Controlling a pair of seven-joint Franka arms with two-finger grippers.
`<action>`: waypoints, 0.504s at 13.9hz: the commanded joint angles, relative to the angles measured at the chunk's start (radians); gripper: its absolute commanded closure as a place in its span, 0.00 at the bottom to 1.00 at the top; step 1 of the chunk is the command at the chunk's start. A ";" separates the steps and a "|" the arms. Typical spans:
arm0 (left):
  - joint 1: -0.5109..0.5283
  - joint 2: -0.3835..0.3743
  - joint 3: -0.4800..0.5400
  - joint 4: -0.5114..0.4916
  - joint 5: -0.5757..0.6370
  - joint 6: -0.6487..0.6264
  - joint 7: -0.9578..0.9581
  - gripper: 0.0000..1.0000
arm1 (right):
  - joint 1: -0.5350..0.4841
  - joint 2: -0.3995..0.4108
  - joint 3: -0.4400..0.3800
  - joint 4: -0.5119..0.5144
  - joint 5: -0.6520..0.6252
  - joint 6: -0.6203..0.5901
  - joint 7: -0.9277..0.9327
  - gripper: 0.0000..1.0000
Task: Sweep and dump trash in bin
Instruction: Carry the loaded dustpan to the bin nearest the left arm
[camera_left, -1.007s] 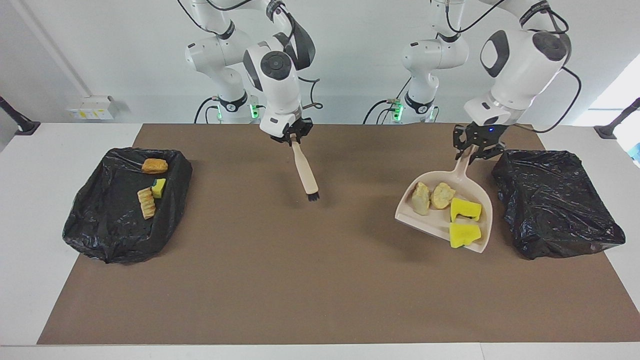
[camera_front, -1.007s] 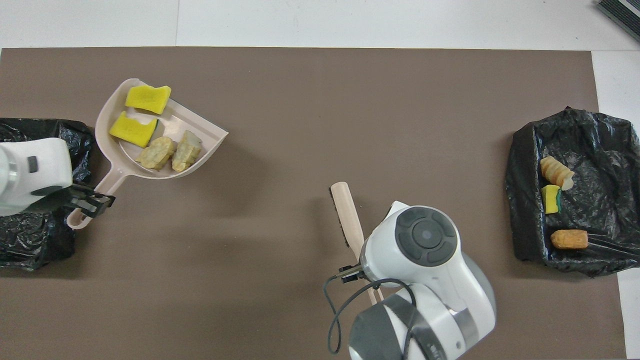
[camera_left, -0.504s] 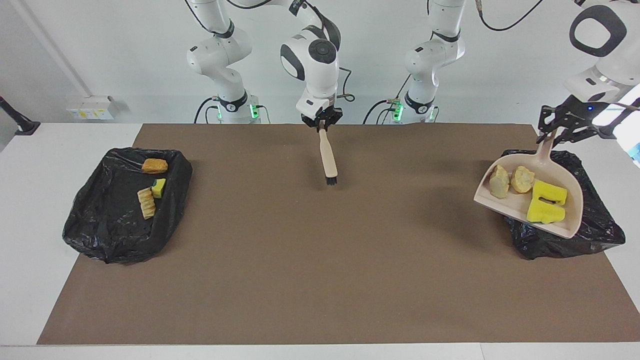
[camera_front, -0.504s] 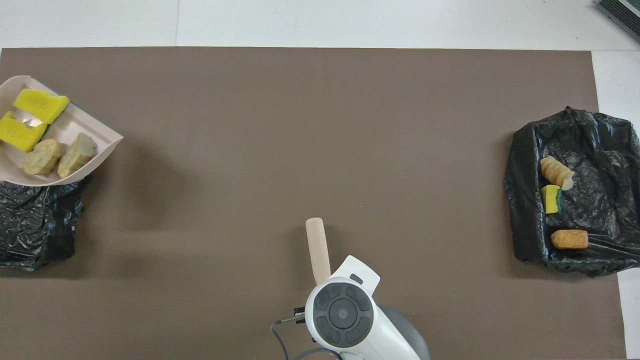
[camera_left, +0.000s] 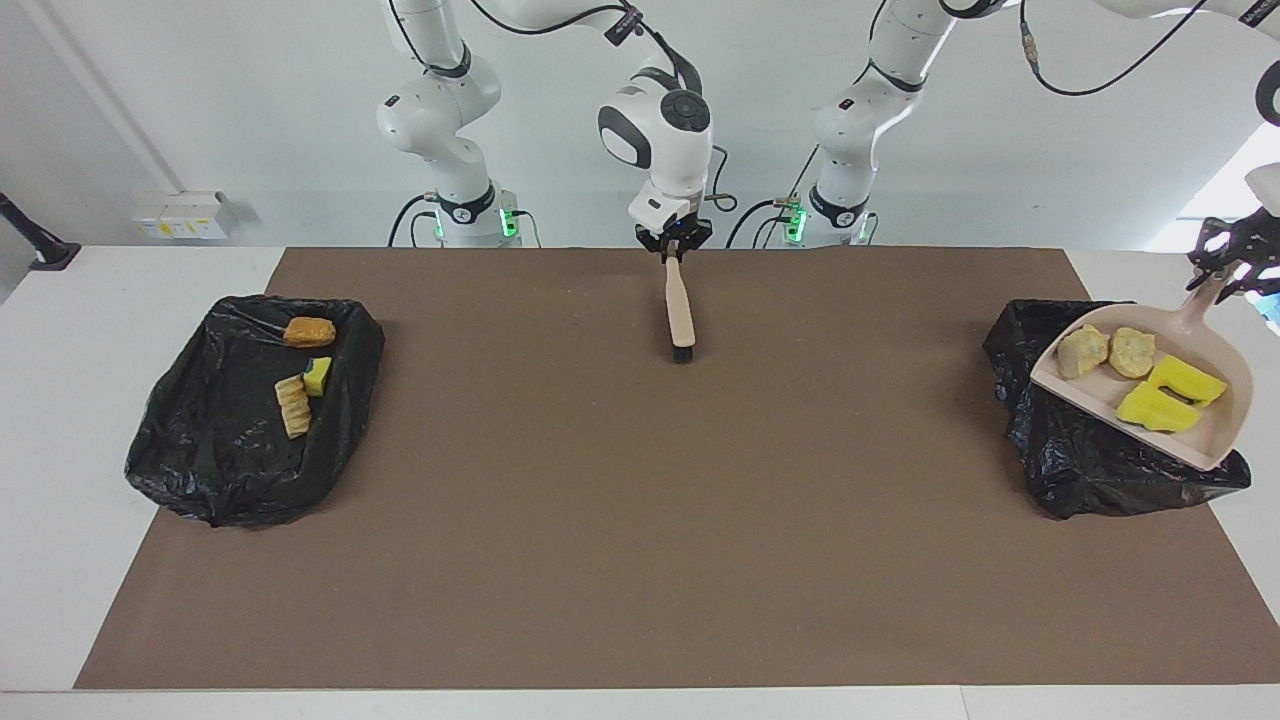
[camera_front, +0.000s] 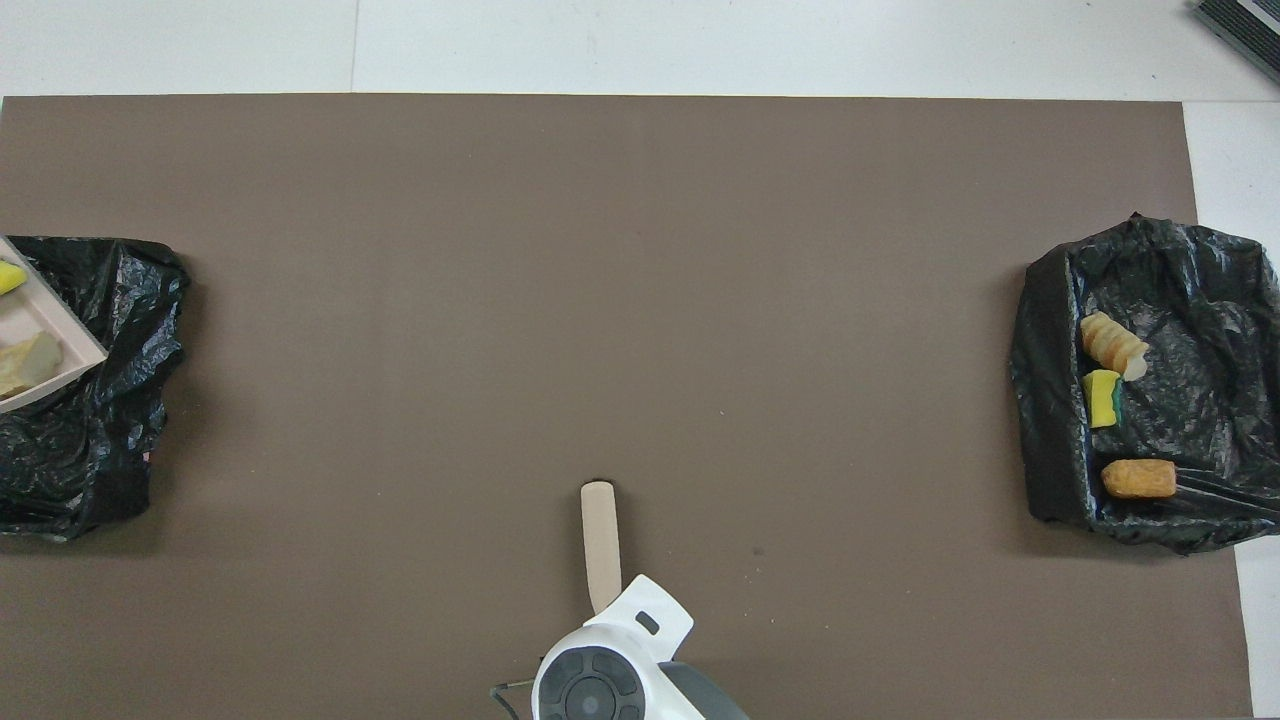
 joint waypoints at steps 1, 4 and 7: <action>0.002 0.068 -0.012 0.124 0.098 -0.022 0.068 1.00 | -0.004 -0.016 -0.005 0.023 -0.027 -0.039 0.025 0.00; 0.002 0.127 -0.015 0.214 0.201 -0.005 0.136 1.00 | -0.038 -0.041 -0.014 0.108 -0.028 -0.170 0.010 0.00; -0.015 0.135 -0.026 0.218 0.312 0.044 0.142 1.00 | -0.122 -0.064 -0.013 0.177 -0.059 -0.242 -0.032 0.00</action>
